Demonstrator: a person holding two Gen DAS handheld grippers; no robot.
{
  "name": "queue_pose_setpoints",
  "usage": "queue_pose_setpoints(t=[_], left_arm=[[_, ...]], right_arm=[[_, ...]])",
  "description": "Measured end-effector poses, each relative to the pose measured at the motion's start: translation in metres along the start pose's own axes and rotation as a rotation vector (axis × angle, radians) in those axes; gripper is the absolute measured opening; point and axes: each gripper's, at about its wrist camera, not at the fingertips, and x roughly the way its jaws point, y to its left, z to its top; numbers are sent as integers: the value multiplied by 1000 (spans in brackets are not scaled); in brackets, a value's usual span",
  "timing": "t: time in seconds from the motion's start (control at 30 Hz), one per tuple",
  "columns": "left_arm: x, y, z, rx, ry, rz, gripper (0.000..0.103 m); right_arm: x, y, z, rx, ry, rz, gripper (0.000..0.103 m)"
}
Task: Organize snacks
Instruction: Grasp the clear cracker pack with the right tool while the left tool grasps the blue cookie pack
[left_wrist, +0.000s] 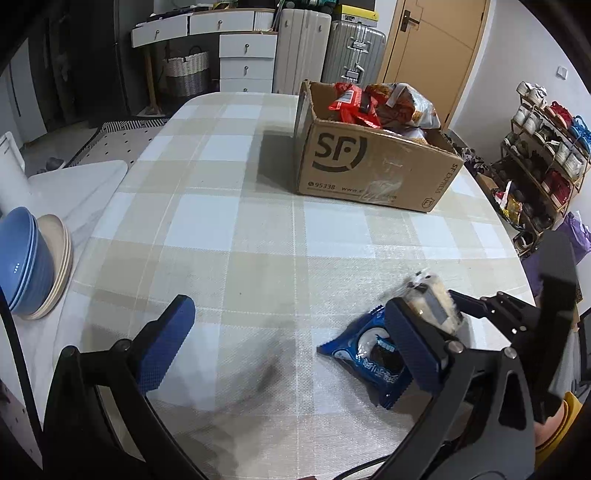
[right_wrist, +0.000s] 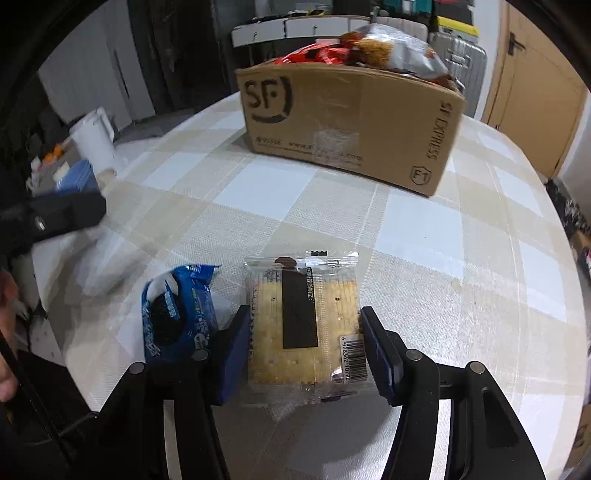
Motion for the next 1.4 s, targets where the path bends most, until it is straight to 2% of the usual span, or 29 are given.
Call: queue_pose_setpoints(t=[0.2,0.3,0.4,0.5,0.57,0.67,1.0,1.17,1.23,1.37,1.4], left_arm=[[7,-1,-3,7,20,2,102],[9,-8,-6,30,28,-26,102],[7,-25,-11,97,22,-53,102],[5,-50,-20,218,1,-45,102],[10,-67,-31,318,20,-46,102],[18,-81,-42,407,34,-12,102],[45,-89,-47,463,112,-66,101],[56,-90,-48,477,136,-70,90],[56,-91,-48,480,133,-74,79],[58,-91,-50,475,139,-86,66],[58,-90,-49,469,144,-92,59]], right_arm=[[-25,-27,6,119,-68,69,58],[-36,-37,6,149,-88,82,58],[-41,-40,7,154,-101,81,58],[-43,-45,7,159,-102,89,58],[-43,-49,6,172,-98,97,58],[-45,-53,3,177,-101,107,58],[-49,-59,2,209,-106,136,58],[-51,-66,1,236,-106,147,58],[-51,-66,1,237,-109,146,58],[-51,-65,0,234,-105,149,58],[-51,-65,-1,234,-104,150,58]])
